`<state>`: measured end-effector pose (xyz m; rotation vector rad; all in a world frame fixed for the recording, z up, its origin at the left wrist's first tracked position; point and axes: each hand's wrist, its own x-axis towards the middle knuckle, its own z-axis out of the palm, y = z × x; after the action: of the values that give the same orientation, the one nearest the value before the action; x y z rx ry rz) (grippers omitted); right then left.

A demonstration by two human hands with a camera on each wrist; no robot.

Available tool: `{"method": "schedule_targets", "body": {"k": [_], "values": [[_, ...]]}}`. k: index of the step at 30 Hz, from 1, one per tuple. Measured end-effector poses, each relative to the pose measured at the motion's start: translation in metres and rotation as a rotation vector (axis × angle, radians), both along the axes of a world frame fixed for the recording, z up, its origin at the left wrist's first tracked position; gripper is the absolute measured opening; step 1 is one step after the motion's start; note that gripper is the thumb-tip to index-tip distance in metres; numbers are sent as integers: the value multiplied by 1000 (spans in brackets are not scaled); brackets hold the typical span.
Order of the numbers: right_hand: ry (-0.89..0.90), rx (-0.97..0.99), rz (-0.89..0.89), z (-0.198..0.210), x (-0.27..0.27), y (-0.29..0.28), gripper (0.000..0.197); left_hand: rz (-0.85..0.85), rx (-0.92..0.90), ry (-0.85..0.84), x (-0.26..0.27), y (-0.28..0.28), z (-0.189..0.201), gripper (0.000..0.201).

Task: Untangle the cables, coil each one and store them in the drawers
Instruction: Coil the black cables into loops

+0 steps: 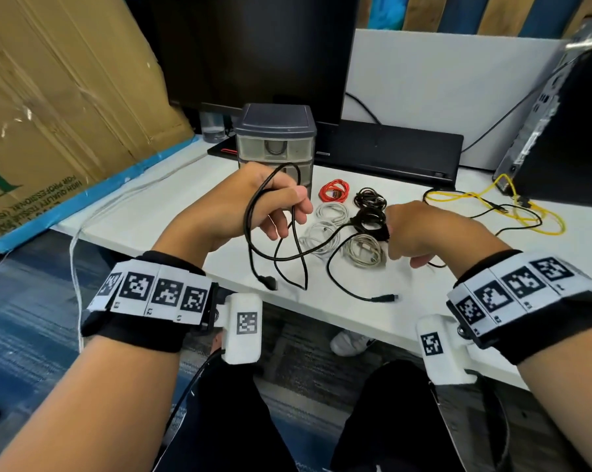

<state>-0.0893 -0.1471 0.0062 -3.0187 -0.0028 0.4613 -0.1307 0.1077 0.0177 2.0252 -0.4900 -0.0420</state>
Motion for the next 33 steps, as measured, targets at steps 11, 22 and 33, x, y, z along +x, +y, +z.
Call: {"method": "schedule_targets", "body": {"k": [11, 22, 33], "values": [[14, -167, 47, -16, 10, -10, 22, 9, 35, 48, 4, -5, -4, 26], [-63, 453, 327, 62, -20, -4, 24, -32, -24, -9, -5, -6, 13, 25], [100, 1152, 529, 90, -39, 5, 27, -47, -19, -178, -25, 3, 39, 28]]}}
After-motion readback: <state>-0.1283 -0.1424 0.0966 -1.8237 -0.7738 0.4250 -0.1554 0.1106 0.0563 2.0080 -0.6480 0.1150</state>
